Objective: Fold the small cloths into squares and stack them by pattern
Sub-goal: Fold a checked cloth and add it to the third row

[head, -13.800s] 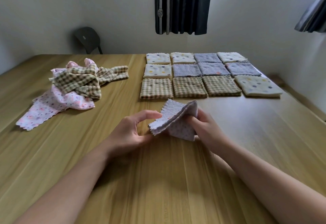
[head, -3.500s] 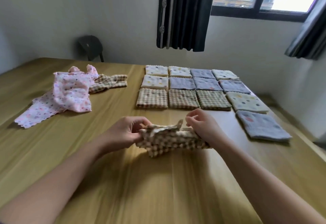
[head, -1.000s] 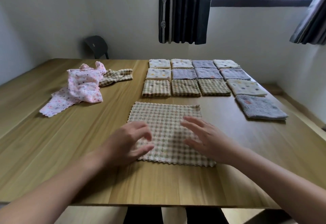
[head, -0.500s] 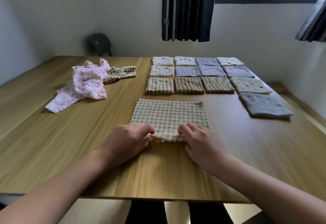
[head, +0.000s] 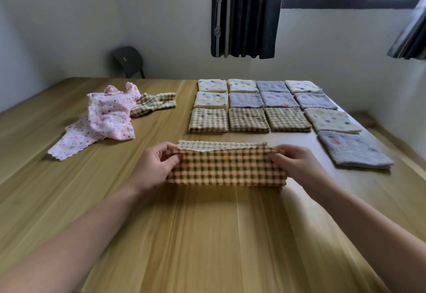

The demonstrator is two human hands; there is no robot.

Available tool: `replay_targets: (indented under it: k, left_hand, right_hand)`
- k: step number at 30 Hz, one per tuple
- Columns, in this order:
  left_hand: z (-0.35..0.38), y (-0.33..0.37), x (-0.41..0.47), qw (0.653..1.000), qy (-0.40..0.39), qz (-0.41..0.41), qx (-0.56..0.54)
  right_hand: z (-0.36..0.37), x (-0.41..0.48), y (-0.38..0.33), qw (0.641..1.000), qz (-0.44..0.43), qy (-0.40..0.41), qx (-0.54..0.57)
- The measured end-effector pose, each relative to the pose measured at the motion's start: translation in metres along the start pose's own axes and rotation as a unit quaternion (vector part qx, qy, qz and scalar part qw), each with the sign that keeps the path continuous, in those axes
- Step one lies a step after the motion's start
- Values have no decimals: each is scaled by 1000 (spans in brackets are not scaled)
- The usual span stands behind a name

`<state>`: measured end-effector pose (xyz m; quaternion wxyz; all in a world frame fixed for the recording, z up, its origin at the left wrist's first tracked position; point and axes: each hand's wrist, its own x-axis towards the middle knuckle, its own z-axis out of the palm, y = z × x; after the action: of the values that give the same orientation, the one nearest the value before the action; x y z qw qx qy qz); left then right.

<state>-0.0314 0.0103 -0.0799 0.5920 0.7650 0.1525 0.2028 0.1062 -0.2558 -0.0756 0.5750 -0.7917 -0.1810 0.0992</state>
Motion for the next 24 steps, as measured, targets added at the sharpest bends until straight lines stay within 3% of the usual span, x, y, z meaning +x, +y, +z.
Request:
replay_targets:
  k: [3, 6, 11, 16, 24]
  left_hand:
    - [6, -3, 28, 990, 55, 14, 126]
    - [15, -5, 53, 957, 74, 5, 281]
    - [26, -8, 78, 909, 74, -17, 409]
    - [34, -11, 82, 856, 95, 23, 507]
    - [40, -17, 83, 803, 114, 87, 579]
  right_hand:
    - [7, 24, 0, 999, 20, 27, -2]
    - [14, 46, -3, 987, 2, 56, -151]
    - [25, 63, -5, 939, -35, 82, -331]
    - [32, 69, 1, 898, -60, 89, -426]
    - [34, 72, 9, 854, -93, 121, -498]
